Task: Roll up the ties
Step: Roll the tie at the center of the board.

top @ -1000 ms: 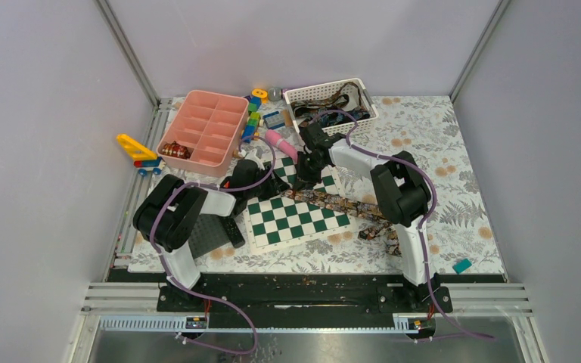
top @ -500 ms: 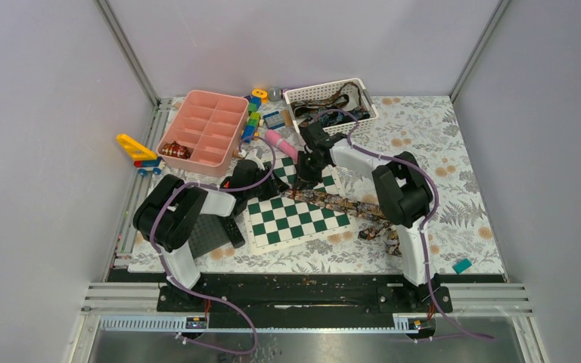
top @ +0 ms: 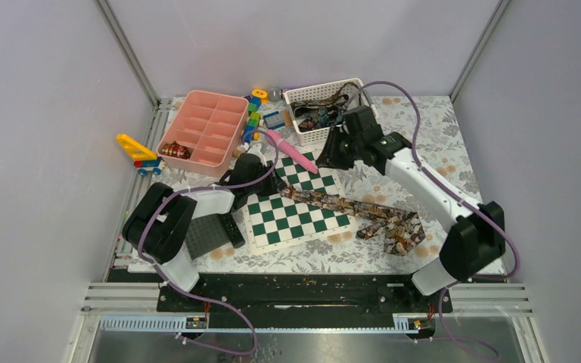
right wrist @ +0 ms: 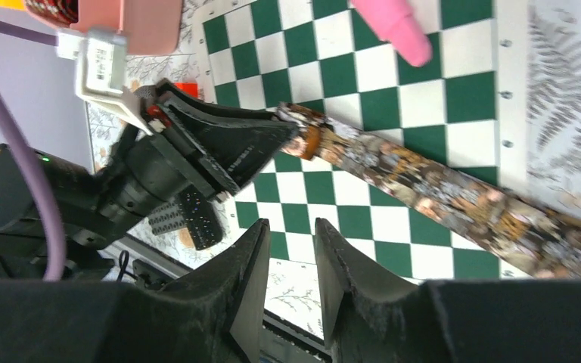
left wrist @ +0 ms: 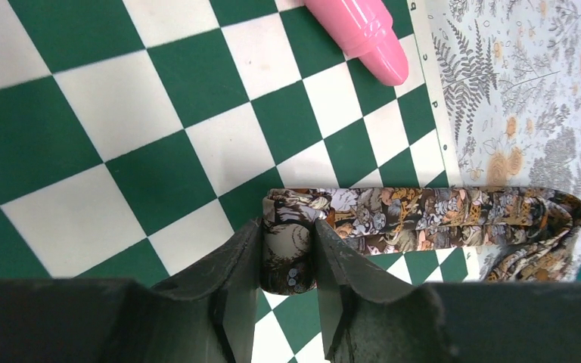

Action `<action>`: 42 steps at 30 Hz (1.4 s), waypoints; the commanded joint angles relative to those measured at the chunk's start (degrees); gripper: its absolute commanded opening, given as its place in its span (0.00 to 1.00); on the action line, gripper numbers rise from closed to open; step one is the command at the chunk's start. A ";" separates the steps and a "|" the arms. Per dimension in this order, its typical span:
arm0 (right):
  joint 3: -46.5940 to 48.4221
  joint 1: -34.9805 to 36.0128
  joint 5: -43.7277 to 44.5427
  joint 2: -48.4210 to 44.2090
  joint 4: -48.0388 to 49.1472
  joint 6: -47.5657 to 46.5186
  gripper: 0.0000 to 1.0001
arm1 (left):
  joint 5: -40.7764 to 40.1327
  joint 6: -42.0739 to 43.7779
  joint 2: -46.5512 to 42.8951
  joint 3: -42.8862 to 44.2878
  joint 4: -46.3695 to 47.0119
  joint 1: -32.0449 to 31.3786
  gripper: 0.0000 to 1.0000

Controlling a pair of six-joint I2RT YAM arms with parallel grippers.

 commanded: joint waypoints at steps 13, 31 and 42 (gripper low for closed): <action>-13.63 -6.68 2.74 -15.59 -0.44 -0.59 0.37 | -22.75 16.31 -2.21 14.63 -23.70 -6.40 0.29; -14.97 -9.46 3.72 -26.25 -3.25 -0.23 0.39 | -45.63 27.50 5.91 25.32 -36.08 -16.03 0.28; -14.75 -10.00 4.28 -28.74 -4.69 -0.69 0.40 | -54.14 32.12 10.48 28.30 -37.70 -20.39 0.26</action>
